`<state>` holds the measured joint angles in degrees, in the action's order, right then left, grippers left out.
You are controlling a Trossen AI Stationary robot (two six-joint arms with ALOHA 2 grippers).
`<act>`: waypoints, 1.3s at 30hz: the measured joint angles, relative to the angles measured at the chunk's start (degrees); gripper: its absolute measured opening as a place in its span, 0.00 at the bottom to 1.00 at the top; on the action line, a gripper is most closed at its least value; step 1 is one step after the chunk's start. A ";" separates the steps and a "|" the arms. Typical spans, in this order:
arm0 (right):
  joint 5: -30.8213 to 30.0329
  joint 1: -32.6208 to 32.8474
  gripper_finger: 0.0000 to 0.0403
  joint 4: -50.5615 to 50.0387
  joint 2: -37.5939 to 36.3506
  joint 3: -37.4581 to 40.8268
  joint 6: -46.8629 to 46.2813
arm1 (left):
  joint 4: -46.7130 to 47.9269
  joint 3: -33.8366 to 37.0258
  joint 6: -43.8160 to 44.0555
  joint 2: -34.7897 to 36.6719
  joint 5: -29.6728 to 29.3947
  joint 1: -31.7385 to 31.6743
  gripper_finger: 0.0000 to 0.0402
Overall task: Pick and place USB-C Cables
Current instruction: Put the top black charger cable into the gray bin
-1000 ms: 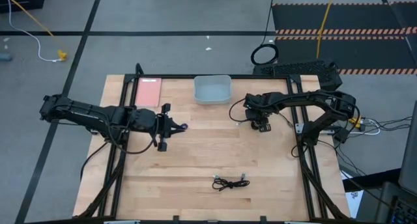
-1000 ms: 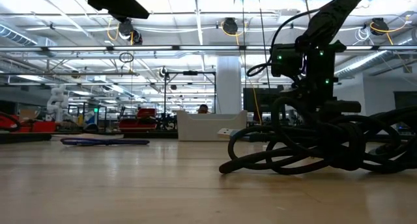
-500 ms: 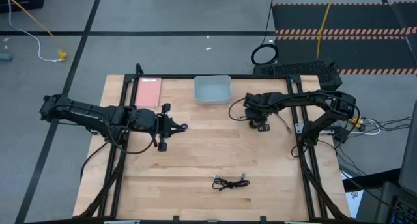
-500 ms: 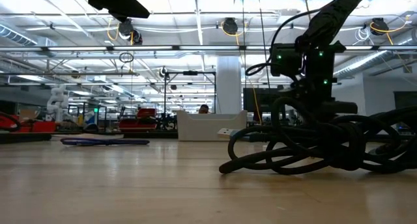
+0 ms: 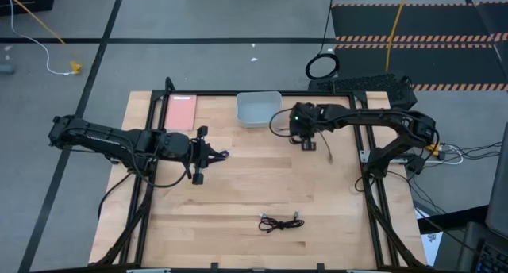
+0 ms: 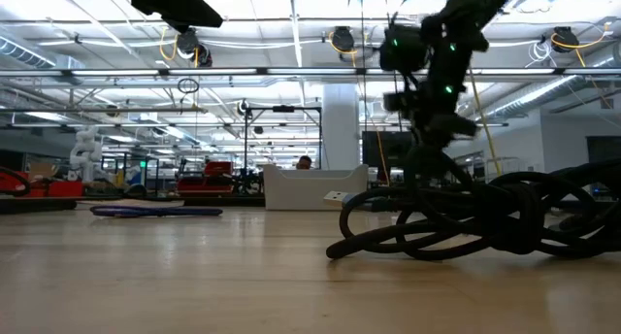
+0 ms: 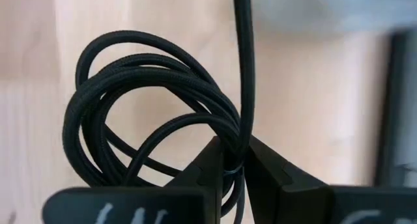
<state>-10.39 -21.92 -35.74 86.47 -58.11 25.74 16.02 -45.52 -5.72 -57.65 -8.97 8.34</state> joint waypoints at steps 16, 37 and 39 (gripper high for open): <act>-4.81 2.96 0.09 16.84 -1.74 -15.95 0.87 | 0.17 0.00 -0.55 0.00 -0.29 -0.07 0.09; -1.49 -0.59 0.09 65.22 6.07 -11.51 -1.32 | -0.31 0.00 -2.99 0.00 -0.35 -0.07 0.09; -1.51 -1.27 0.09 66.13 8.44 -11.47 -1.40 | -1.23 0.00 -3.65 0.00 -0.35 -0.07 0.09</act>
<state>-11.90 -23.20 30.38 94.92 -69.58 24.34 14.78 -45.52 -9.37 -57.65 -9.32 8.27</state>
